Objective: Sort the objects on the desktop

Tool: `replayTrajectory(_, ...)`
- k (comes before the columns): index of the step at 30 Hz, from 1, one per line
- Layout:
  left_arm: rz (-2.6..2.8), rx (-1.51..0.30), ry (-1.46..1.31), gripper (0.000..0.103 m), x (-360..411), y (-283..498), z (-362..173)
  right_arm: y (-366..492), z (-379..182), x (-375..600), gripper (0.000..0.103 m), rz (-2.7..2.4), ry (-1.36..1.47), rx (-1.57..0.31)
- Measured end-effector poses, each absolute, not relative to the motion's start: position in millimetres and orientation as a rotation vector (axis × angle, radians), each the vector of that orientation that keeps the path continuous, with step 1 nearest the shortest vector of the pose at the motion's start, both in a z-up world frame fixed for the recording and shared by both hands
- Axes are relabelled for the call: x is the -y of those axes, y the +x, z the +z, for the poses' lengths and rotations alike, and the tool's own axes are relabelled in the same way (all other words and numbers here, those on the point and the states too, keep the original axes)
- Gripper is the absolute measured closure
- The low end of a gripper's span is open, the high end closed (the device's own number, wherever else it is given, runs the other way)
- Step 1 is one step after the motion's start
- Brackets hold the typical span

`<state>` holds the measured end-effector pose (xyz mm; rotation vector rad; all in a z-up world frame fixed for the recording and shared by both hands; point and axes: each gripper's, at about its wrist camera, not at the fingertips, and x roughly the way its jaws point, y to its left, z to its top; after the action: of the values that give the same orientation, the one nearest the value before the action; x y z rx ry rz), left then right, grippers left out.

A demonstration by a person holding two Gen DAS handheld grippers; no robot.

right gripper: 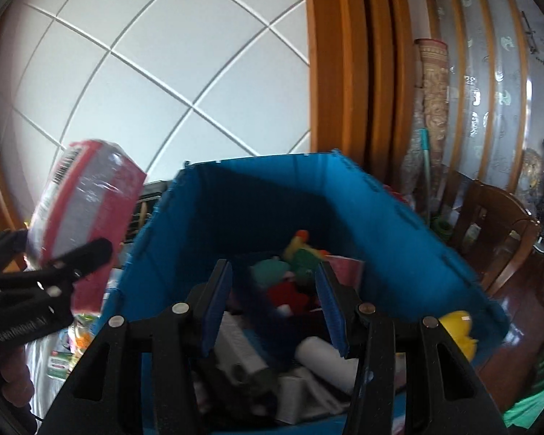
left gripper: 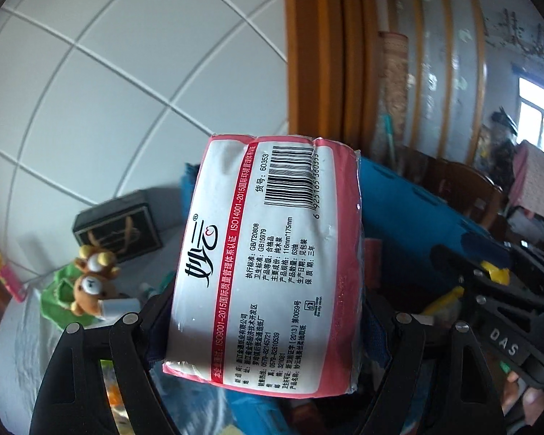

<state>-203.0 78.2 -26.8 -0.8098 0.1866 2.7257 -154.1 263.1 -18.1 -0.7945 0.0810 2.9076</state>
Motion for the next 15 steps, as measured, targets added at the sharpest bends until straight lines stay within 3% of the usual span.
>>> replayTrajectory(5, 2.685, -0.219, -0.857, 0.014, -104.3, -199.2, -37.8, -150.0, -25.1, -283.8, 0.055, 2.908, -0.818, -0.100)
replayTrajectory(7, 2.668, -0.232, -0.876, 0.005, -114.7, -197.6, -42.2, -149.9, -28.4, -286.9, 0.055, 2.920, -0.832, -0.096)
replayTrajectory(8, 2.678, -0.235, -0.874, 0.002, -117.2, -194.2, -42.9, -149.4, -30.0, -288.5, 0.054, 2.928, -0.837, -0.098)
replayTrajectory(11, 2.716, -0.227, -0.865, 0.001, -119.8, -183.1, -43.5, -148.2, -34.8, -288.9, 0.036, 2.946, -0.853, -0.096)
replayTrajectory(15, 2.757, -0.197, -0.873, 0.000, -108.7, -173.5, -43.5, -144.6, -37.0, -287.0, 0.036, 2.986, -0.866, -0.082)
